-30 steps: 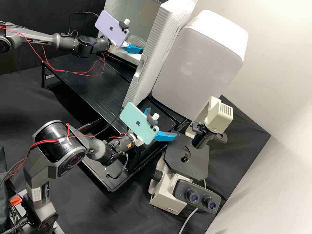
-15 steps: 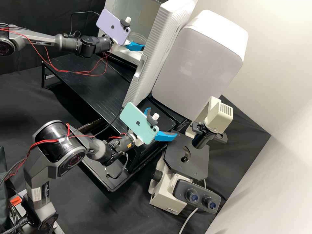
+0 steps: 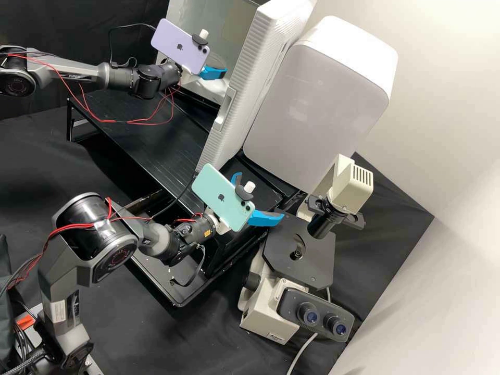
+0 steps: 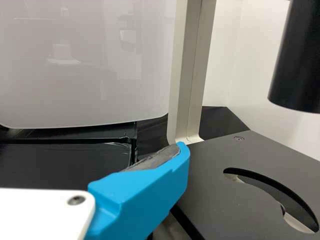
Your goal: Place the petri dish in the incubator
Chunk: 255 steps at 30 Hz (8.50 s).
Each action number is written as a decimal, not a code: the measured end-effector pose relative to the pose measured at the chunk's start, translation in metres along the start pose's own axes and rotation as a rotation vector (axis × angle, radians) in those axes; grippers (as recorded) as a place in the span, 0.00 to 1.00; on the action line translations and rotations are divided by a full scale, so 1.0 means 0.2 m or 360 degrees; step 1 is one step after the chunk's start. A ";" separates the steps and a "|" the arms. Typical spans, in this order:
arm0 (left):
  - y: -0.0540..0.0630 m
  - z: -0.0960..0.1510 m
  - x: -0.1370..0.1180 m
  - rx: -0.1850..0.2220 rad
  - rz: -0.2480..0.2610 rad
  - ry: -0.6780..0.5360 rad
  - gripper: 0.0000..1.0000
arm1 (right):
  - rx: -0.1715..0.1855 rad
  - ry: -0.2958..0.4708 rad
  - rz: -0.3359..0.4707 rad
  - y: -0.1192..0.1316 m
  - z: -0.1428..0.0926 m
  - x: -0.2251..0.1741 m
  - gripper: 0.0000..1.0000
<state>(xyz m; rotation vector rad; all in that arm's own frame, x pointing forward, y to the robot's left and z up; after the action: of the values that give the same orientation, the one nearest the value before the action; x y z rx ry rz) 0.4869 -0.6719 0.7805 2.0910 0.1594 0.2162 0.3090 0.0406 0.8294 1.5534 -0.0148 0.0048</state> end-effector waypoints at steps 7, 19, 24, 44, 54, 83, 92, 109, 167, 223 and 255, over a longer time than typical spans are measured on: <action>0.02 0.01 0.01 -0.0022 0.0034 0.0032 0.00 | 0.0000 0.0000 0.0000 0.00 0.00 0.00 1.00; -0.09 0.04 0.03 0.0014 -0.0015 0.0006 0.00 | 0.0000 0.0000 0.0000 0.00 0.00 0.00 1.00; -0.11 0.09 0.01 0.0019 -0.0038 -0.0074 0.00 | 0.0000 0.0000 0.0000 0.00 0.00 0.00 1.00; -0.13 0.09 0.02 0.0027 -0.0058 -0.0107 0.00 | 0.0000 0.0000 0.0000 0.00 0.00 0.00 1.00; -0.22 0.07 0.07 0.0035 -0.0120 -0.0071 1.00 | 0.0000 0.0000 0.0000 0.00 0.00 0.00 1.00; -0.25 0.04 0.07 0.0089 -0.0125 -0.0049 1.00 | 0.0000 0.0000 0.0000 0.00 0.00 0.00 1.00; -0.24 0.04 0.04 0.0098 -0.0149 -0.0059 1.00 | 0.0000 0.0000 0.0000 0.00 0.00 0.00 1.00; -0.29 0.04 -0.04 0.0217 -0.0223 -0.0094 1.00 | 0.0000 0.0000 0.0000 0.00 0.00 0.00 1.00; -0.26 0.07 -0.56 0.0387 -0.0227 -0.0693 0.00 | 0.0000 0.0000 0.0000 0.00 0.00 0.00 1.00; -0.24 -0.11 -0.32 0.0119 -0.0446 -0.0593 0.00 | 0.0000 0.0000 0.0000 0.00 0.00 0.00 1.00; -0.04 -0.04 -0.32 0.0053 -0.0382 -0.0600 0.00 | 0.0000 0.0000 0.0000 0.00 0.00 0.00 1.00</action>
<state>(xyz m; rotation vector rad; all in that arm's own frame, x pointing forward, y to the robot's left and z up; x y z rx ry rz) 0.4219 -0.6735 0.7719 2.0830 0.1839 -0.3259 0.3090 0.0406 0.8294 1.5534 -0.0148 0.0048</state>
